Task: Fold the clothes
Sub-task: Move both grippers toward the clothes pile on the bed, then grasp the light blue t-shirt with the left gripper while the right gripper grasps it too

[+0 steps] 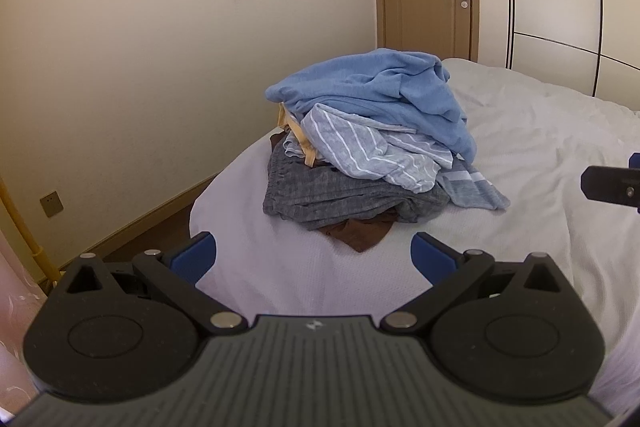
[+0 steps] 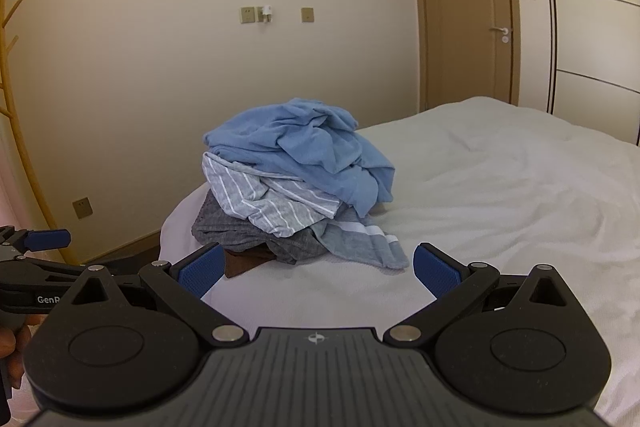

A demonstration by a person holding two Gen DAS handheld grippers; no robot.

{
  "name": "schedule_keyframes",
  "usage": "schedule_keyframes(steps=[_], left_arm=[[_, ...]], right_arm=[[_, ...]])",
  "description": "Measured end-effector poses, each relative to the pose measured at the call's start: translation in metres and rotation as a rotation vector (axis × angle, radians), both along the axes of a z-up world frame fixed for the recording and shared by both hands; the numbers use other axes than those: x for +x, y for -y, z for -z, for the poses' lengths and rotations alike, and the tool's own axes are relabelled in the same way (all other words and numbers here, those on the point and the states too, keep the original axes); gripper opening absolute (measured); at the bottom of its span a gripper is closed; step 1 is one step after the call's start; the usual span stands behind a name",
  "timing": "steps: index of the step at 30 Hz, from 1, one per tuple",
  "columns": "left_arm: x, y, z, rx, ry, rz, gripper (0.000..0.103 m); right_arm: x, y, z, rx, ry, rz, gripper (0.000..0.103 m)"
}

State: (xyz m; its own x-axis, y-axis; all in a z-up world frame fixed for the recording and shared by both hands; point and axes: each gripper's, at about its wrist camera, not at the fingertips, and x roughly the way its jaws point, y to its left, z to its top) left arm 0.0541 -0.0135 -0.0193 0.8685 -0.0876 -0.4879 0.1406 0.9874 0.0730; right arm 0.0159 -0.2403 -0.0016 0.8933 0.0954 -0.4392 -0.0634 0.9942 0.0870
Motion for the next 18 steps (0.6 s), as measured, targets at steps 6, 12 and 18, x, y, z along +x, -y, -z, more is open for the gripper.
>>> schedule_keyframes(steps=[6, 12, 18], left_arm=[[0.021, -0.003, -0.014, 0.020, 0.061, 0.071, 0.102], [0.060, -0.007, -0.025, 0.005, 0.090, 0.107, 0.102], [0.109, 0.002, -0.018, 0.033, 0.128, 0.149, 0.102]], right_arm=[[0.015, -0.001, 0.001, -0.026, 0.002, -0.019, 0.103], [0.041, -0.002, -0.008, -0.088, 0.053, -0.054, 0.103], [0.090, 0.001, -0.005, -0.177, 0.080, -0.081, 0.101]])
